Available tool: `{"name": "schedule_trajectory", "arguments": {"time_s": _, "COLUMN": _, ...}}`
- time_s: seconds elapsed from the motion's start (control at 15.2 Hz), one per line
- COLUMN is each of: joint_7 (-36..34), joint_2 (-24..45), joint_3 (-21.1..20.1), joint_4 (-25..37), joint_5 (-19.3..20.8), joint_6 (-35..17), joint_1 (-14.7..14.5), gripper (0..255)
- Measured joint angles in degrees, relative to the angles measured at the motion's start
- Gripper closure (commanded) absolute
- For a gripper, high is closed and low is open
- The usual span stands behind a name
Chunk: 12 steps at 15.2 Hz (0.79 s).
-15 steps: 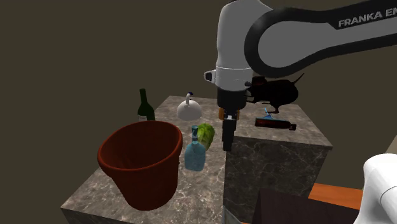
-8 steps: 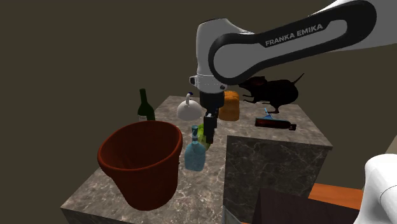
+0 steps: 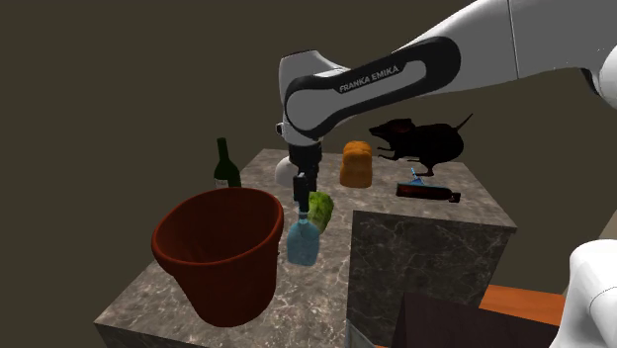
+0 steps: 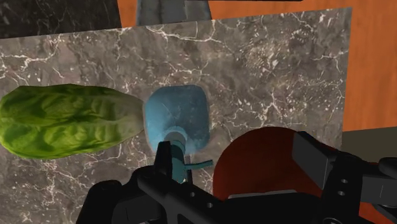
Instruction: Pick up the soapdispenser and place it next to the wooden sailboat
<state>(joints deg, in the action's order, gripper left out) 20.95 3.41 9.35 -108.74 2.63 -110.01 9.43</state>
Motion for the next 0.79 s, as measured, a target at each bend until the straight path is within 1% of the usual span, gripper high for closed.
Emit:
{"name": "schedule_trajectory", "arguments": {"time_s": 0.2, "joint_7": 1.81, "joint_2": 6.68, "joint_3": 0.72, "joint_4": 7.01, "joint_5": -0.43, "joint_6": 0.5, "joint_1": 1.03, "gripper": 0}}
{"name": "schedule_trajectory", "arguments": {"time_s": 0.26, "joint_7": 2.25, "joint_2": 7.67, "joint_3": 0.88, "joint_4": 7.72, "joint_5": -0.48, "joint_6": 0.26, "joint_1": 1.31, "gripper": 0}}
{"name": "schedule_trajectory", "arguments": {"time_s": 0.79, "joint_7": 2.56, "joint_2": 9.61, "joint_3": 1.0, "joint_4": 4.74, "joint_5": -0.66, "joint_6": -4.64, "joint_1": 1.64, "gripper": 0}}
